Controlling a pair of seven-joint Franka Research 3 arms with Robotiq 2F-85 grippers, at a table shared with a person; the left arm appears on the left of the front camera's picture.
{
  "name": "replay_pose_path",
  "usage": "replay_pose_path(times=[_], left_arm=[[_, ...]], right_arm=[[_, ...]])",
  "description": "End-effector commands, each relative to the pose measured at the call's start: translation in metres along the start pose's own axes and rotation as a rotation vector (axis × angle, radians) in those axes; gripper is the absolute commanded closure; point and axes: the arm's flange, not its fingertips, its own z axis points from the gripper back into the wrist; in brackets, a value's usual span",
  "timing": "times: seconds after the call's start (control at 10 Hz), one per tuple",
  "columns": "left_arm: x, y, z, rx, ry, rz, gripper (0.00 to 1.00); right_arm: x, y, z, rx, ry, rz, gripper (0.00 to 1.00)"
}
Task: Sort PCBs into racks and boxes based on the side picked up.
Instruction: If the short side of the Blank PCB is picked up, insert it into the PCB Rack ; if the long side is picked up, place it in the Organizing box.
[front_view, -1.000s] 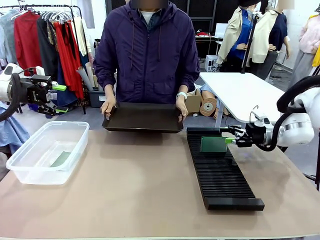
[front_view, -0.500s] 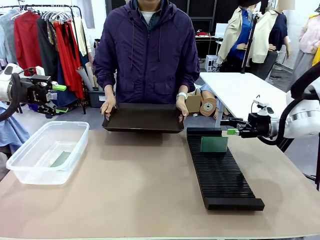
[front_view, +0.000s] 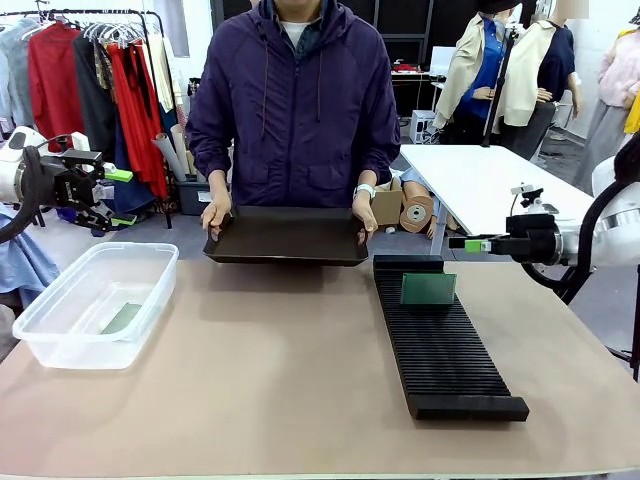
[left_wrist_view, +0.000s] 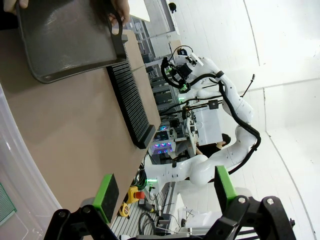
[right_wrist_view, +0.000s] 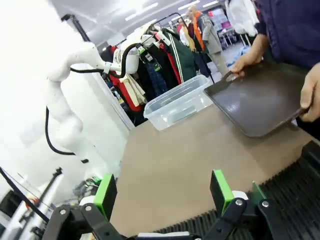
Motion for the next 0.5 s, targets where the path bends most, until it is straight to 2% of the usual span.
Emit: replay_pose_path(times=[0.0, 0.2, 0.4], left_arm=[[-0.002, -0.002, 0.001, -0.001, -0.003, -0.002, 0.0], [-0.002, -0.002, 0.001, -0.001, -0.003, -0.002, 0.0], [-0.002, -0.002, 0.001, -0.001, -0.003, -0.002, 0.0]], right_arm=[[0.008, 0.02, -0.005, -0.042, 0.013, -0.185, 0.0], [0.018, 0.039, -0.007, -0.039, -0.028, -0.362, 0.0], [0.029, 0.06, -0.012, -0.064, -0.014, -0.447, 0.0]])
